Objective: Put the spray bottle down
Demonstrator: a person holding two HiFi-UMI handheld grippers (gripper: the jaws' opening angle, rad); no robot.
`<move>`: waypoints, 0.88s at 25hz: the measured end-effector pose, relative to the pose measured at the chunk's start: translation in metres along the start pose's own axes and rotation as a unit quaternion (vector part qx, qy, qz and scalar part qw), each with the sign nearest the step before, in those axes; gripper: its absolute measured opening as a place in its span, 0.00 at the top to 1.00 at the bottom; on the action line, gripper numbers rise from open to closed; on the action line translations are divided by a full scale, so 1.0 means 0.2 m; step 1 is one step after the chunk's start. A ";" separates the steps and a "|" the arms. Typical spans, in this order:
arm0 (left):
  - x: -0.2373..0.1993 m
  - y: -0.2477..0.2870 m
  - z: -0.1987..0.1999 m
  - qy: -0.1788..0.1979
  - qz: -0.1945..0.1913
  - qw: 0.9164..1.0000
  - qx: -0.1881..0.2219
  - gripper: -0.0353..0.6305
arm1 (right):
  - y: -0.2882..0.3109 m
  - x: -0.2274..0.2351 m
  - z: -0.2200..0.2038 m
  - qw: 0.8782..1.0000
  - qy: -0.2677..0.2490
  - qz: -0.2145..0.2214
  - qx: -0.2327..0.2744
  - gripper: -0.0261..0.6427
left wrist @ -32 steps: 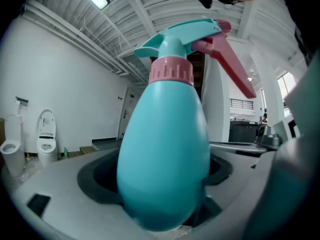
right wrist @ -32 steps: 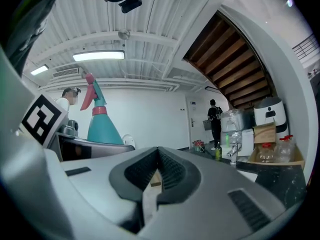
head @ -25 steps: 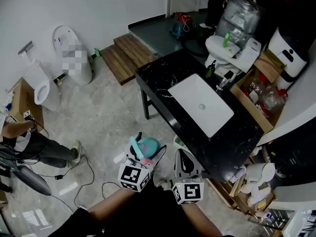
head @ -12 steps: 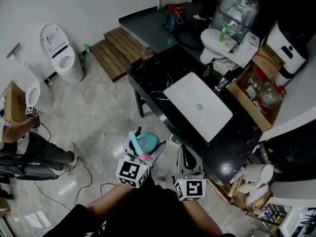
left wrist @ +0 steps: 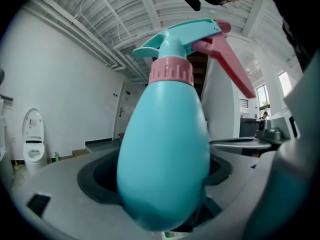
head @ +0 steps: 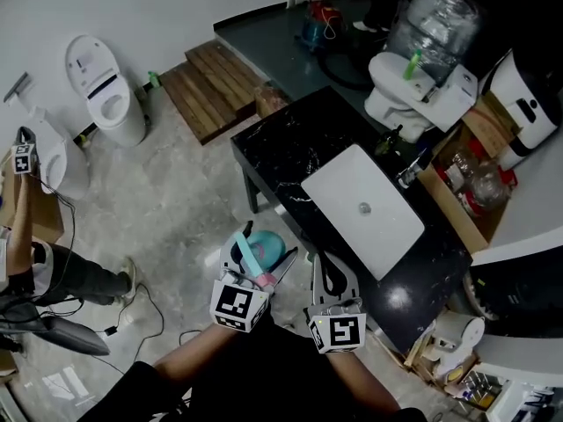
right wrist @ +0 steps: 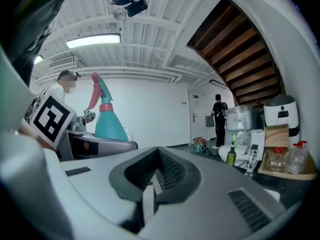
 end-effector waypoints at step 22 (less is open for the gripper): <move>-0.70 0.41 0.03 0.006 -0.030 0.999 -0.016 0.28 | 0.80 0.01 0.10 0.999 -0.001 -0.048 -0.018 0.95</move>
Point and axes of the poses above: the fingertips, and each gripper's own axes: y forward along the fingers, x to its right, z out of its top, the point moved 6 cm from there along -y, backward along the fingers, and after that the axes turned 2 degrees about y, right-handed, at the moved point
